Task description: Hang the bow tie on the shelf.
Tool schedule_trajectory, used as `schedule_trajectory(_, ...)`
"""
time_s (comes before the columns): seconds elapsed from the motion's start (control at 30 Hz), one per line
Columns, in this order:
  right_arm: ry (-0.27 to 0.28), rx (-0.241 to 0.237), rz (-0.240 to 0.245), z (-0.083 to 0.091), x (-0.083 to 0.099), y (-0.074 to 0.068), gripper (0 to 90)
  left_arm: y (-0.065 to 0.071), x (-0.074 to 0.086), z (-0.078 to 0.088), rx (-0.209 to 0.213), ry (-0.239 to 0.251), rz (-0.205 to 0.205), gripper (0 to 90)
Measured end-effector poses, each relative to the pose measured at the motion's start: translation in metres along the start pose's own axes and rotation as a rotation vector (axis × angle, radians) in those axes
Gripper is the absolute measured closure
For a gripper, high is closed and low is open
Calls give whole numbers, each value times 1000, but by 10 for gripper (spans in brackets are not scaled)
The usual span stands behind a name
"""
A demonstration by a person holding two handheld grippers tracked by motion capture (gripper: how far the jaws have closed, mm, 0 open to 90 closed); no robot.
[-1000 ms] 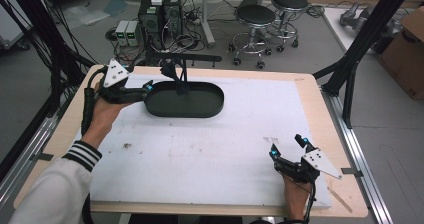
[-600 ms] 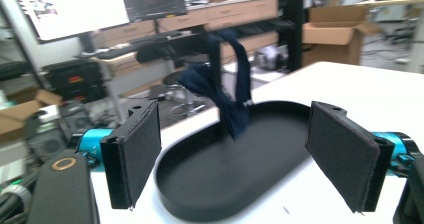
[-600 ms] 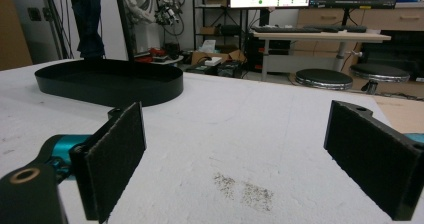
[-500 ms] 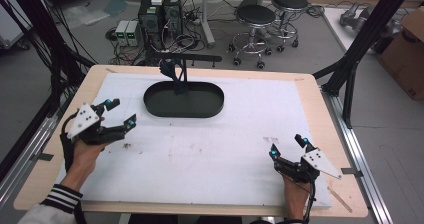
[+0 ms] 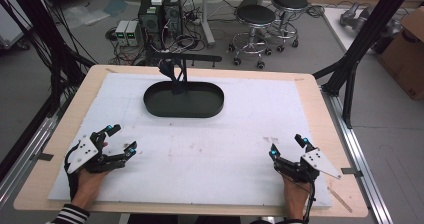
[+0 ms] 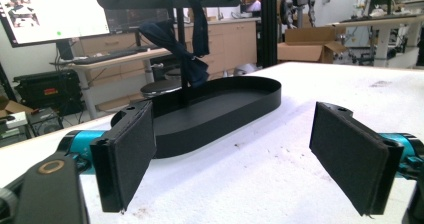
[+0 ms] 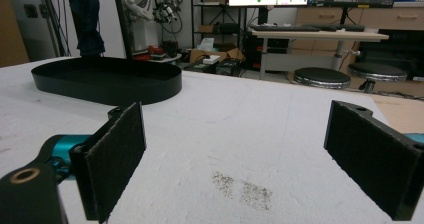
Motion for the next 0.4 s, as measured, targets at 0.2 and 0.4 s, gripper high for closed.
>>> schedule_trajectory(0.2, 6, 0, 9, 0, 0, 0, 86, -4, 1, 1, -7, 11, 47, 181)
schedule_trajectory(0.4, 7, 9, 4, 1, 0, 0, 87, -5, 1, 1, -8, 10, 59, 180)
Point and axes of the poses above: each handheld gripper's, and its own axes: z roughly backward along the jaws, x roughly out of its underside, y roughly to its right, the point moved 8 cm from there along -z, roughly forward along the jaws, and after that the axes turned 6 degrees about -z, right-handed, at the moved point
